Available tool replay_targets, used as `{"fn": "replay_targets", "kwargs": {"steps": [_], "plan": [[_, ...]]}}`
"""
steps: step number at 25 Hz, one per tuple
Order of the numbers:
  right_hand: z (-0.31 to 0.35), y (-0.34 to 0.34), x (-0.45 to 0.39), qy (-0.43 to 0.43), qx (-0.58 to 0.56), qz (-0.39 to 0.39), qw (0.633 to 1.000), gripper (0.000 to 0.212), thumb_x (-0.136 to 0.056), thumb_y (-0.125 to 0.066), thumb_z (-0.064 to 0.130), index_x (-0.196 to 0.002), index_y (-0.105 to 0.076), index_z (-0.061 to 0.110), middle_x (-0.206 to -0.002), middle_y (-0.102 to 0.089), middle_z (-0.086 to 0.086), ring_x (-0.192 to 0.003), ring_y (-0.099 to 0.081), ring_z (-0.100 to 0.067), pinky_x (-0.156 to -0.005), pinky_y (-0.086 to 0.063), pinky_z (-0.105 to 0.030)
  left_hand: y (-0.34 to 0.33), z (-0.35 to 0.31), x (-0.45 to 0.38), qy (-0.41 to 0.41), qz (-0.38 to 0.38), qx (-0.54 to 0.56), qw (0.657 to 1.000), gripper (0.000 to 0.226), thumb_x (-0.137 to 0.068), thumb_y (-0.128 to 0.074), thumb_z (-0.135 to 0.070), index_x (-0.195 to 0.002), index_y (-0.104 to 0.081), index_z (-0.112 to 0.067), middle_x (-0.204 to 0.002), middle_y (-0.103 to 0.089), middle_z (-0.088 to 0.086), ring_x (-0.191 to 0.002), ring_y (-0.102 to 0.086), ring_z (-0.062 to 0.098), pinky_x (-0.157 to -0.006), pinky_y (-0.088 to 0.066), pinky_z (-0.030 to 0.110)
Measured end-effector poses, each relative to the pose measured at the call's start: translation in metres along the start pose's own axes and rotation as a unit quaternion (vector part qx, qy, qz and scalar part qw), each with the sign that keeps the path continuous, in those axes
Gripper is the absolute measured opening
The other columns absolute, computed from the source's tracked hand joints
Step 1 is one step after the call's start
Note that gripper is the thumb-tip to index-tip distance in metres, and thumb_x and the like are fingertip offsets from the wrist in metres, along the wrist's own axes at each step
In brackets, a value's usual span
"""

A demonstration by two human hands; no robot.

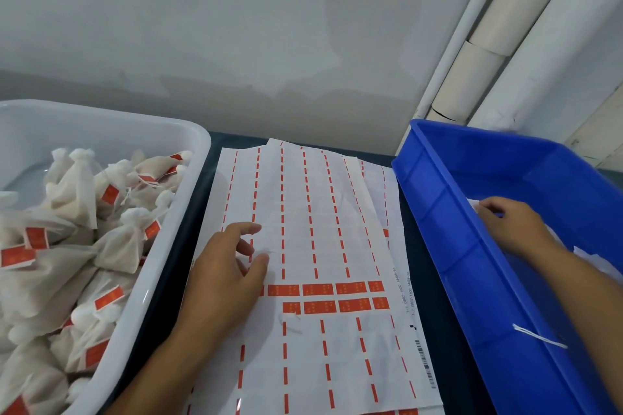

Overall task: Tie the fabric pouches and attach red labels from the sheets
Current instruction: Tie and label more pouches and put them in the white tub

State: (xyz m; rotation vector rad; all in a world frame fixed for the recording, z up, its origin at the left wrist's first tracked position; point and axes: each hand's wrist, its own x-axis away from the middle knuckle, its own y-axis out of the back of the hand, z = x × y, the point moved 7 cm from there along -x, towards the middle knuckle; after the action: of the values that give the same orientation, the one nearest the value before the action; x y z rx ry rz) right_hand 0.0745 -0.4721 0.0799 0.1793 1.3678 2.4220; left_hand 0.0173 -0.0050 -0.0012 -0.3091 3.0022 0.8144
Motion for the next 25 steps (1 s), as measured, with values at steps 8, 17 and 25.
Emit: {"fn": "replay_targets", "kwargs": {"steps": [8,17,25], "plan": [[0.008,0.027,0.004,0.019,-0.091,-0.184,0.979,0.019,-0.101,-0.059,0.025,-0.093,-0.073,0.014,-0.089,-0.070,-0.004,-0.084,-0.061,-0.026,-0.078,-0.047,-0.037,0.003,-0.003,0.001,0.010,-0.002,0.019,1.000,0.043,-0.089,-0.075,-0.042,-0.123,-0.051,-0.051,-0.102,-0.056,-0.025,-0.076,-0.069,0.010,-0.060,-0.061,0.020],[0.137,0.079,0.034,0.195,-0.267,-0.398,0.856,0.015,-0.098,-0.051,0.024,-0.085,-0.055,0.029,-0.078,-0.052,0.021,-0.072,-0.050,0.008,-0.068,-0.041,-0.014,0.005,-0.018,0.008,0.005,0.002,0.065,0.998,0.043,-0.090,-0.075,-0.040,-0.125,-0.053,-0.048,-0.105,-0.057,-0.027,-0.081,-0.069,0.009,-0.061,-0.060,0.018],[0.280,-0.068,0.082,0.243,-0.322,0.128,0.906,0.023,-0.101,-0.059,0.017,-0.080,-0.067,0.021,-0.075,-0.063,0.008,-0.074,-0.061,-0.014,-0.070,-0.056,-0.042,0.010,-0.044,0.018,0.015,0.039,0.255,0.966,0.041,-0.084,-0.055,-0.061,-0.122,-0.057,-0.046,-0.107,-0.064,-0.035,-0.098,-0.057,-0.024,-0.058,-0.047,0.002]]}}
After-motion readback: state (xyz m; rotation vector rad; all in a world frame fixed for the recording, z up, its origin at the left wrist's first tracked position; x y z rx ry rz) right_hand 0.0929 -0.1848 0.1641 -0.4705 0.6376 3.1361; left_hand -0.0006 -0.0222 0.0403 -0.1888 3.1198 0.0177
